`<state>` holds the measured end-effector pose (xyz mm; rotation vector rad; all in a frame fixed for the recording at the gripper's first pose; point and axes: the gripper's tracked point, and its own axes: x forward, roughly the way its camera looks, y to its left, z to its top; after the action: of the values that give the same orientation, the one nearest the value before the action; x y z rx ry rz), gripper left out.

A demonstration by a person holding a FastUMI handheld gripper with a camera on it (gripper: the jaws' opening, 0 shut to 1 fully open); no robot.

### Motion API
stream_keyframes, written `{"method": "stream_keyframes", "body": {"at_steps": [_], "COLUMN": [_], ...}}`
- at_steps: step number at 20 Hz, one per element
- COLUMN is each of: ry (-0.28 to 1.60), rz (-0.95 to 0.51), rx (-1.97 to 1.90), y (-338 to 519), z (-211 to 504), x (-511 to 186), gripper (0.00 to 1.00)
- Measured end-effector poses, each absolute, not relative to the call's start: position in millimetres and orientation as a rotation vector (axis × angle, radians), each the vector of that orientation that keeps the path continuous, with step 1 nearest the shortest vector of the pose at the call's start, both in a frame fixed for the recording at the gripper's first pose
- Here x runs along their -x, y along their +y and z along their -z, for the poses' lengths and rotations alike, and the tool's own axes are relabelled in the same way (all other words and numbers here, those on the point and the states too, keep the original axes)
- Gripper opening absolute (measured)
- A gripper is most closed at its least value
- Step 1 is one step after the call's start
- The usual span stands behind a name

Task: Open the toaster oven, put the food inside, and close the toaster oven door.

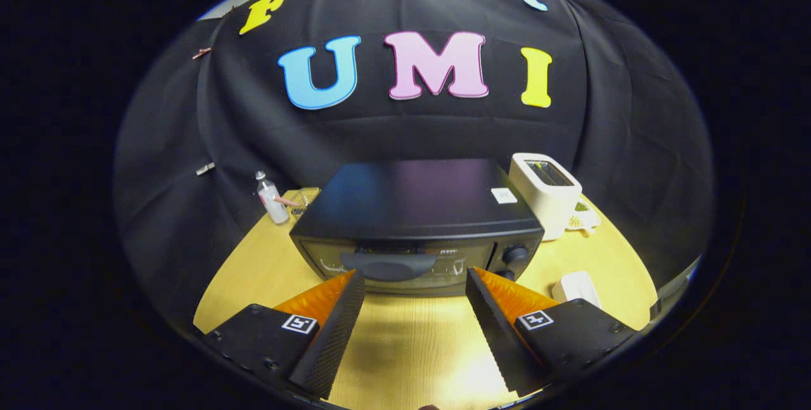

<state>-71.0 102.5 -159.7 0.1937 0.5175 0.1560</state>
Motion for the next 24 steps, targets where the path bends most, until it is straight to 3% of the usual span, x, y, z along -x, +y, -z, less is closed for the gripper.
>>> {"method": "stream_keyframes", "body": {"at_steps": [14,19,24], "ry": [0.081,-0.002,0.0], "rz": [-0.104,-0.102,-0.108], "rx": [-0.114,-0.133,-0.119], "y": [12.8,-12.4,-22.9], "z": [-41.9,-79.1,-72.5], "x": [57.1,56.6,58.7], "gripper": [0.98,0.98,0.98]}}
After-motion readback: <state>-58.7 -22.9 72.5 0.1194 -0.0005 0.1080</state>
